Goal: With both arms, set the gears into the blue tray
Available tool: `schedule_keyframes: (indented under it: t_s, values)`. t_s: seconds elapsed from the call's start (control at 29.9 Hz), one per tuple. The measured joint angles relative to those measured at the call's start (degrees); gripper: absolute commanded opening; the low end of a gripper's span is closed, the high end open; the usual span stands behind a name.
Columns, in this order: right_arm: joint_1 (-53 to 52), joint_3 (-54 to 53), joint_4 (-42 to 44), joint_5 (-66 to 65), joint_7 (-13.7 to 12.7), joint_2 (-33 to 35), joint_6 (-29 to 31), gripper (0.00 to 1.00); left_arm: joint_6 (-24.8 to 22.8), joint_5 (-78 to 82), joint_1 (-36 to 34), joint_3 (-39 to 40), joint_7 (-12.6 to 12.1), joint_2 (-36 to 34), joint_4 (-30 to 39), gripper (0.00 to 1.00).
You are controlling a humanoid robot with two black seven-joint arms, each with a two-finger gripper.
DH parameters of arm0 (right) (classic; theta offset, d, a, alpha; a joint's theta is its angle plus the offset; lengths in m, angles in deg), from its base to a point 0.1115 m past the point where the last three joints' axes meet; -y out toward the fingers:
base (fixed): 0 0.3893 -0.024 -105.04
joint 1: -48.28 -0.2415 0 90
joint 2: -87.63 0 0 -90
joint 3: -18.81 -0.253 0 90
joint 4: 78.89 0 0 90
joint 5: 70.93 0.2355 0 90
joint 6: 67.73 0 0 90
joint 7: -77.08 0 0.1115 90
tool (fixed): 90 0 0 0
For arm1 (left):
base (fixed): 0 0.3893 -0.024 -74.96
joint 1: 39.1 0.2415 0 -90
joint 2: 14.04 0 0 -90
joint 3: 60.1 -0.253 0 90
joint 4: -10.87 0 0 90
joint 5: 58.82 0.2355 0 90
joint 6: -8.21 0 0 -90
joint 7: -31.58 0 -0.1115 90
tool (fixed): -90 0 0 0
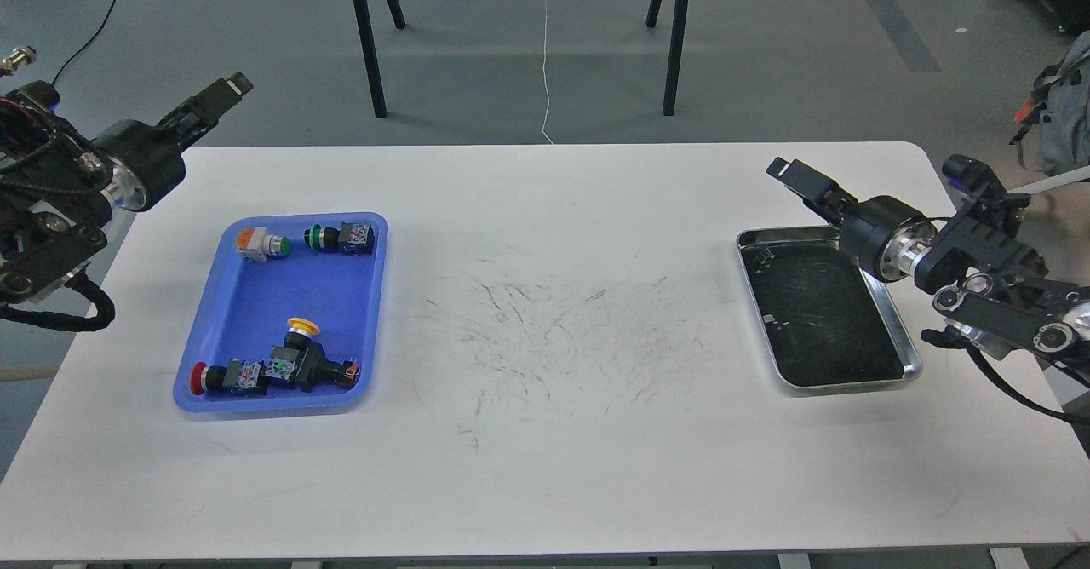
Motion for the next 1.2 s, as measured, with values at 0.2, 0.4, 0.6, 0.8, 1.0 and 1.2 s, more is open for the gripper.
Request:
schedule_keyframes:
  t_s: [0.2,0.4,0.6,0.8,1.0,1.2]
  values:
    - [-4.39,8.45,1.34,-0.08,-1.18,1.56,3.81,0.93,-2.54,-6.91,-1.04,5.30,0.00,3.40,-1.41,0.93]
    - [-7.29,15.20,5.57,-0.27,-1.57,1.47,6.12,0.92,-7.10,-13.11,-1.22,10.22,0.00,6.06,-4.61,0.94]
    - [-8.76,19.33,12.25,-2.40,-1.65,-2.01,8.10,0.92,-12.14,-19.21,-1.23,13.78,0.00,8.01,-7.38,0.95]
    - [-8.83,21.81,18.16,-5.33,-1.49,-6.66,8.32,0.92,-23.59,-22.58,-0.11,13.73,0.00,7.85,-6.53,1.00]
    - [-8.86,22.96,21.04,-6.36,-1.30,-10.06,8.34,0.92,-30.37,-16.68,-0.17,13.16,0.00,4.88,-5.33,1.00]
    - [-8.68,23.08,23.14,-8.63,-0.99,-11.97,8.35,0.91,-30.76,-12.32,-0.63,14.10,0.00,4.18,-5.60,1.00]
